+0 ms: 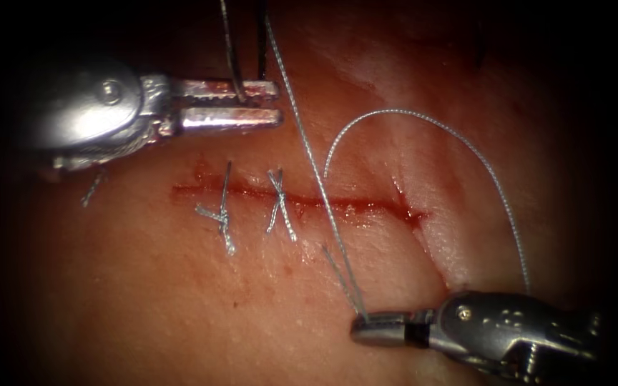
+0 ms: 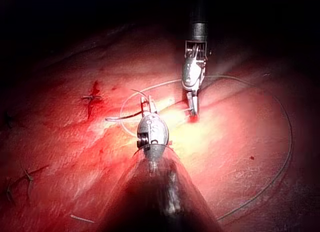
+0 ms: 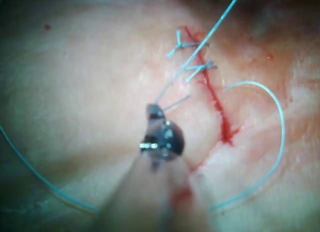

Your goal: Wound Closure

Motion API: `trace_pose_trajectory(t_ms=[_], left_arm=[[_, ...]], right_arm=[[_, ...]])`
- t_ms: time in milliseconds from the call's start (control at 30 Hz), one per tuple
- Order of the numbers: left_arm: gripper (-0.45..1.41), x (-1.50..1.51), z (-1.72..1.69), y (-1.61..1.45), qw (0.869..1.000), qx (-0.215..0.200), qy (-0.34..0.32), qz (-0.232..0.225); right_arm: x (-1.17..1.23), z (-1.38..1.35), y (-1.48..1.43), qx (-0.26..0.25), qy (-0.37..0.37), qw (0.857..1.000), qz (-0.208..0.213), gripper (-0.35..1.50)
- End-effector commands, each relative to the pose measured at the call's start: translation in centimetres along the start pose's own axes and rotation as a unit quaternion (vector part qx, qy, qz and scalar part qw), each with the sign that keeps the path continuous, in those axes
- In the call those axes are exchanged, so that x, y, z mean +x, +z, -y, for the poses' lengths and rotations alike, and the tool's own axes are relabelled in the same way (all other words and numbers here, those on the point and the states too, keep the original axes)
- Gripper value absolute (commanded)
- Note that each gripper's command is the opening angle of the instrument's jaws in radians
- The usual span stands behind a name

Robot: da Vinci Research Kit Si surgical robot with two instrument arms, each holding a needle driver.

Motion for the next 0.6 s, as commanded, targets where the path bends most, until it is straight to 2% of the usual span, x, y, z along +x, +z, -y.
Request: trace_pose_trajectory(t_ms=[33, 100, 167, 267, 300, 367, 400, 433, 600], left_arm=[[-0.45, -0.05, -0.02, 0.06, 1.000, -0.001, 0.002, -0.001], [-0.45, -0.06, -0.05, 0.05, 1.000, -0.001, 0.003, -0.001], [-0.45, -0.08, -0.09, 0.02, 1.000, -0.001, 0.004, -0.005], [-0.45, -0.08, -0.07, -0.06, 1.000, -0.005, 0.004, -0.007], [-0.45, -0.08, -0.02, -0.13, 1.000, 0.004, 0.002, -0.005], [-0.45, -0.08, 0.05, -0.21, 1.000, 0.012, 0.003, -0.003], [-0.45, -0.08, 0.11, -0.28, 1.000, 0.018, 0.002, 0.001], [-0.45, -0.08, 0.20, -0.39, 1.000, 0.027, 0.002, 0.003], [-0.45, -0.10, 0.37, -0.63, 0.999, 0.043, -0.002, 0.004]], right_arm=[[0.15, 0.21, 0.11, 0.007, 0.006, 1.000, -0.011, -0.35], [0.22, 0.27, 0.12, 0.009, 0.011, 1.000, -0.014, -0.35], [0.45, 0.45, 0.19, 0.017, 0.010, 0.999, -0.025, -0.35], [0.64, 0.57, 0.31, 0.025, 0.000, 0.999, -0.041, -0.35], [0.66, 0.54, 0.33, 0.022, -0.019, 0.999, -0.043, -0.06], [0.64, 0.49, 0.31, 0.008, -0.021, 0.999, -0.045, 0.69], [0.61, 0.45, 0.28, -0.005, -0.023, 0.999, -0.048, 1.00], [0.57, 0.37, 0.22, -0.025, -0.021, 0.998, -0.051, 1.17], [0.45, 0.17, 0.08, -0.059, -0.026, 0.996, -0.056, 1.23]])
